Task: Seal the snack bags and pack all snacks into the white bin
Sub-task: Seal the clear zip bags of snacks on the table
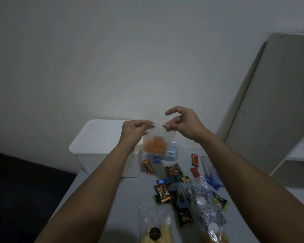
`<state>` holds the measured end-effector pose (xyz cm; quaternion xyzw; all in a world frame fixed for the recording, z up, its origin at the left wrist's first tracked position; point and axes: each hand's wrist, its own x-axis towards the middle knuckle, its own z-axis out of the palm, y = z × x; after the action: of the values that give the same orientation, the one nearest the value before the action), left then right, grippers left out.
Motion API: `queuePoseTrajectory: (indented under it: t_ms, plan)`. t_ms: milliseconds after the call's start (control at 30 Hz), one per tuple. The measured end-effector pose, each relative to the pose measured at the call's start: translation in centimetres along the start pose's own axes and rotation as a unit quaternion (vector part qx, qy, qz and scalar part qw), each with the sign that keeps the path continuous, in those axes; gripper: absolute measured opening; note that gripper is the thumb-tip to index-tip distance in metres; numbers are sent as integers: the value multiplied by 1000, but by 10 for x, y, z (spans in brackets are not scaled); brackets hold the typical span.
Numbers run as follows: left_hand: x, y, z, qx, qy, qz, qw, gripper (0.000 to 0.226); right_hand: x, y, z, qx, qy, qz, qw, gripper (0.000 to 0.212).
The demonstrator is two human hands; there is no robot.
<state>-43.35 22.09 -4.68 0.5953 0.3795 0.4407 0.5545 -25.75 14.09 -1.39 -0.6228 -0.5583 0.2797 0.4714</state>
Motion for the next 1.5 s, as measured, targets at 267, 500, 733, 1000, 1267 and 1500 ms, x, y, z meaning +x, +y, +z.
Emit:
queuePoseTrajectory:
  t_ms: [267, 500, 733, 1000, 1267, 1500]
  plan:
    - [6, -6, -1, 72, 81, 18, 994, 30, -4, 5, 6, -57, 46, -7, 997, 35]
    - [-8, 1, 13, 185, 271, -11, 945, 51, -8, 12, 21, -103, 113, -35, 988, 31]
    - [-12, 12, 22, 59, 67, -147, 985, 39, -11, 19, 30, -146, 149, -81, 975, 29]
    - [-8, 10, 21, -28, 41, -178, 983, 12, -13, 24, 31, -133, 115, -99, 979, 37]
    - [-14, 1, 19, -1, 4, -97, 995, 12, -5, 18, 17, -86, 32, -34, 995, 16]
    - [-19, 0, 19, 6, -26, -57, 998, 7, -2, 18, 18, -85, 18, 16, 996, 13]
